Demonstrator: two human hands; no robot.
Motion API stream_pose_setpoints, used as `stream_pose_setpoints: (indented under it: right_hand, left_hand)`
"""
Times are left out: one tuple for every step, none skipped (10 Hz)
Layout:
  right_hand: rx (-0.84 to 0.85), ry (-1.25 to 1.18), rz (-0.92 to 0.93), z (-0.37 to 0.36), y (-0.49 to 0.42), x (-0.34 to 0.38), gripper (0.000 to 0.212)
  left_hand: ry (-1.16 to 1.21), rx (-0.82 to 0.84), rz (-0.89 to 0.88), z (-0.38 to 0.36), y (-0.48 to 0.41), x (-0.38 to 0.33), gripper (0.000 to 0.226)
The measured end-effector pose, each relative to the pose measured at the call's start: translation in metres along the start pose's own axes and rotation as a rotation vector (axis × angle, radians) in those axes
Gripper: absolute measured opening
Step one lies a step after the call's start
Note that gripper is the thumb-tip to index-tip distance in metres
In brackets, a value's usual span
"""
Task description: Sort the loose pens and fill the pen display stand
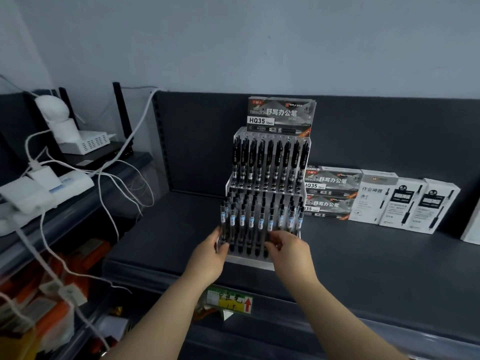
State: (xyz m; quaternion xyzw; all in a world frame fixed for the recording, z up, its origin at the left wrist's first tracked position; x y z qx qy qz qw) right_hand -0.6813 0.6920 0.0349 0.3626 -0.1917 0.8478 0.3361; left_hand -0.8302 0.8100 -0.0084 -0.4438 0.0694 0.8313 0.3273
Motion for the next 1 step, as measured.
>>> stream_pose_setpoints:
  right_hand:
    - [-0.006,0.005,-0.014,0.0129,0.0081,-0.0017,0.028]
  left_hand:
    - [0.023,-0.023,0.044,0.0107,0.0128,0.0007,0.065]
Point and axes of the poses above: each hand's wrist, its own y-axis away from the middle knuckle, its own z-axis out of the back of the hand, x = y × z, the point moved 7 cm from there along -y, towards the middle knuckle, and after that the axes turned 13 degrees about -z, right-handed, at the moved point
